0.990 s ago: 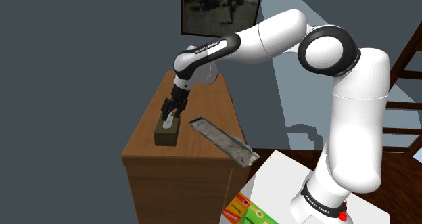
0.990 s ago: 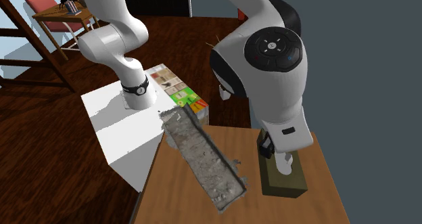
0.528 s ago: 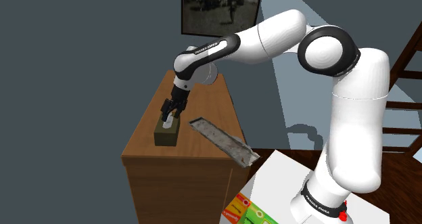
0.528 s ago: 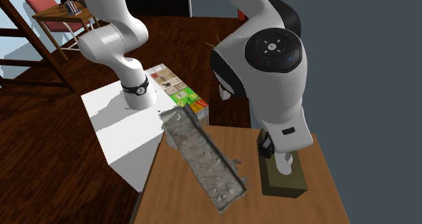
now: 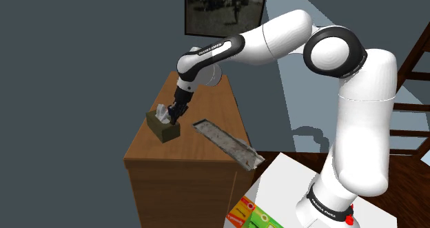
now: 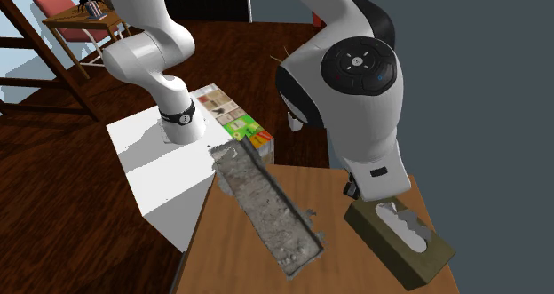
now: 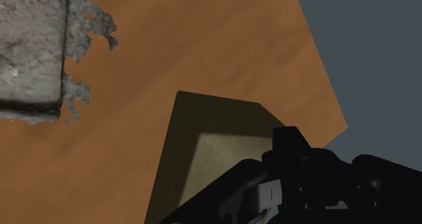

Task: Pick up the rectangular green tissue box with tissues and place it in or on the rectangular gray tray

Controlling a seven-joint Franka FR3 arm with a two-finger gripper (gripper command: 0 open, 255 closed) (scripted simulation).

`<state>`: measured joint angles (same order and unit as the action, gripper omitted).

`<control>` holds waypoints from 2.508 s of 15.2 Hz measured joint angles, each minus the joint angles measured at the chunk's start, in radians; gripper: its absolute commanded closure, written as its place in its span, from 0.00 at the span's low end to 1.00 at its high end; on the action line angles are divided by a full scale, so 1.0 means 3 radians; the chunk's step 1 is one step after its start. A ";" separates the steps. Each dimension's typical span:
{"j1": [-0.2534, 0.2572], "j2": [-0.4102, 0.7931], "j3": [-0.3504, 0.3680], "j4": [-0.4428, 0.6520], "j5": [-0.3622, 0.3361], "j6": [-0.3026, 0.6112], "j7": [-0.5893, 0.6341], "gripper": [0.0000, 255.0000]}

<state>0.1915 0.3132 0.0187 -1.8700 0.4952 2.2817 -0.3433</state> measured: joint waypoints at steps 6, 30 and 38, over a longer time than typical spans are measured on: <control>-0.0135 0.0085 0.0066 0.0103 0.0264 0.0124 -0.0380 0.00; -0.0442 0.0555 0.0293 0.0574 0.0959 0.0399 -0.1365 1.00; -0.0436 0.0527 0.0287 0.0579 0.0938 0.0368 -0.1331 1.00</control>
<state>0.0607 0.4714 0.1047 -1.6963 0.7765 2.3921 -0.7426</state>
